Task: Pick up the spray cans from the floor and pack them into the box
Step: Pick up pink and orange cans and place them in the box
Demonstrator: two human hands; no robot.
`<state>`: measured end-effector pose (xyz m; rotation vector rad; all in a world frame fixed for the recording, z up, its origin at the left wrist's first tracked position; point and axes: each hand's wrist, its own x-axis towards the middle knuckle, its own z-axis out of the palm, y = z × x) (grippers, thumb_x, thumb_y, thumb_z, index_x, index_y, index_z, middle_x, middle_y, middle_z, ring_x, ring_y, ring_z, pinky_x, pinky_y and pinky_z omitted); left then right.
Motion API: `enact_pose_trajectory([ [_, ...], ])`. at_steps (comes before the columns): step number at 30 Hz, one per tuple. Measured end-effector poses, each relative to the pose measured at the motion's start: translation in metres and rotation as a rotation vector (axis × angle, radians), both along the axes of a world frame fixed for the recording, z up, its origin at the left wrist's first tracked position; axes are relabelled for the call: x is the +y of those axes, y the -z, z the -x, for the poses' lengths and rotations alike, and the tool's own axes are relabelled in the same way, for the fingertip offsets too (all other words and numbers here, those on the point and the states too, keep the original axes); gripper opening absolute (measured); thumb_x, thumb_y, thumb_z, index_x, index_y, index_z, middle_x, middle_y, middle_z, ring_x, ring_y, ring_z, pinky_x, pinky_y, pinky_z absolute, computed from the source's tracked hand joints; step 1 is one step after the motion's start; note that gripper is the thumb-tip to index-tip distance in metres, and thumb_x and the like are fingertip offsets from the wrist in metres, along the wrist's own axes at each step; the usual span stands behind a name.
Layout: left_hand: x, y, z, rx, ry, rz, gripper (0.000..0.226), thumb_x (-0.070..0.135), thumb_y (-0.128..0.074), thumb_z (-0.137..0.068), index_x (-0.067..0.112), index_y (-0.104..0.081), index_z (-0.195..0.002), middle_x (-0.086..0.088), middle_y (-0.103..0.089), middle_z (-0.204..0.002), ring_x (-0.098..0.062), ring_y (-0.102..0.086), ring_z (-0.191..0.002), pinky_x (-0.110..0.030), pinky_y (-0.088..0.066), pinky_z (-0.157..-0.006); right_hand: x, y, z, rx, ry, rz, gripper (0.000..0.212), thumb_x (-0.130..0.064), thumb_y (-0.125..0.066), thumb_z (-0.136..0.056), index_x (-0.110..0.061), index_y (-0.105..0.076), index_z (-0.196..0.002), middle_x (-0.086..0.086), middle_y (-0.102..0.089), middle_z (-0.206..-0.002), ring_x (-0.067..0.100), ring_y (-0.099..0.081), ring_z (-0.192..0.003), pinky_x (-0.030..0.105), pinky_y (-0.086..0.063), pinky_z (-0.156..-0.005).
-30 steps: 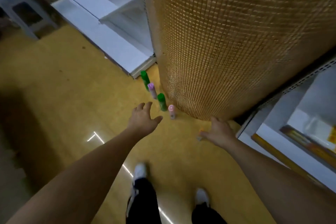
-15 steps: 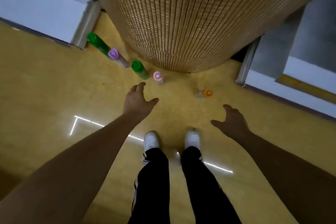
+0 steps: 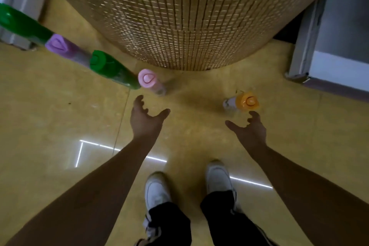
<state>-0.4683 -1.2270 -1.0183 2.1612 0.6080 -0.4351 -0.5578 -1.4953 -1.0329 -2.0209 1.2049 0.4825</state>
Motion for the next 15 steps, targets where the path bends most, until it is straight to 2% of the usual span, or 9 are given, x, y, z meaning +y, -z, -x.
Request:
enact_pose_trajectory([
  [3, -0.008, 0.033, -0.011, -0.043, -0.141, 0.06, 0.104, 0.035, -0.094, -0.064, 0.02, -0.036, -0.15, -0.004, -0.049, -0.146, -0.024, -0.055, -0.124, -0.043, -0.049, -0.102, 0.01, 0.035, -0.007, -0.16, 0.102, 0.023, 0.084, -0.04, -0.094, -0.065, -0.009, -0.055, -0.132, 0.012, -0.066, -0.128, 0.029, -0.062, -0.115, 0.037, -0.049, -0.093],
  [6, -0.01, 0.053, -0.027, -0.146, -0.151, 0.115, 0.102, 0.028, -0.095, -0.062, 0.025, -0.04, -0.147, 0.003, -0.051, -0.146, -0.021, -0.05, -0.13, -0.039, -0.043, -0.109, 0.018, 0.054, -0.019, -0.29, 0.218, 0.06, 0.074, -0.039, -0.096, -0.062, -0.01, -0.063, -0.122, 0.008, -0.07, -0.119, 0.025, -0.064, -0.112, 0.041, -0.051, -0.095],
  [8, -0.013, 0.059, -0.041, -0.234, -0.146, 0.137, 0.093, 0.024, -0.095, -0.06, 0.027, -0.048, -0.139, 0.009, -0.059, -0.135, -0.015, -0.053, -0.125, -0.034, -0.044, -0.107, 0.022, 0.062, -0.027, -0.37, 0.302, 0.104, 0.062, -0.04, -0.094, -0.065, -0.012, -0.068, -0.115, 0.003, -0.072, -0.111, 0.021, -0.065, -0.108, 0.039, -0.051, -0.094],
  [10, -0.016, 0.058, -0.054, -0.279, -0.163, 0.11, 0.076, 0.024, -0.094, -0.058, 0.03, -0.058, -0.124, 0.014, -0.065, -0.115, -0.011, -0.061, -0.109, -0.035, -0.051, -0.1, 0.024, 0.066, -0.033, -0.419, 0.404, 0.115, 0.049, -0.039, -0.093, -0.068, -0.013, -0.07, -0.104, -0.001, -0.072, -0.099, 0.023, -0.069, -0.103, 0.039, -0.053, -0.091],
  [13, -0.02, 0.048, -0.064, -0.278, -0.116, 0.024, 0.059, 0.028, -0.092, -0.056, 0.034, -0.061, -0.106, 0.019, -0.066, -0.095, -0.013, -0.064, -0.095, -0.041, -0.054, -0.094, 0.022, 0.068, -0.034, -0.377, 0.414, 0.123, 0.049, -0.04, -0.092, -0.069, -0.006, -0.073, -0.099, 0.009, -0.076, -0.096, 0.029, -0.071, -0.099, 0.038, -0.054, -0.086],
  [15, -0.023, 0.035, -0.061, -0.272, -0.056, -0.009, 0.059, 0.028, -0.093, -0.056, 0.035, -0.06, -0.106, 0.017, -0.066, -0.094, -0.015, -0.064, -0.095, -0.04, -0.054, -0.094, 0.021, 0.058, -0.029, -0.356, 0.396, 0.108, 0.05, -0.042, -0.092, -0.068, -0.006, -0.074, -0.099, 0.011, -0.076, -0.097, 0.029, -0.071, -0.098, 0.036, -0.053, -0.084],
])
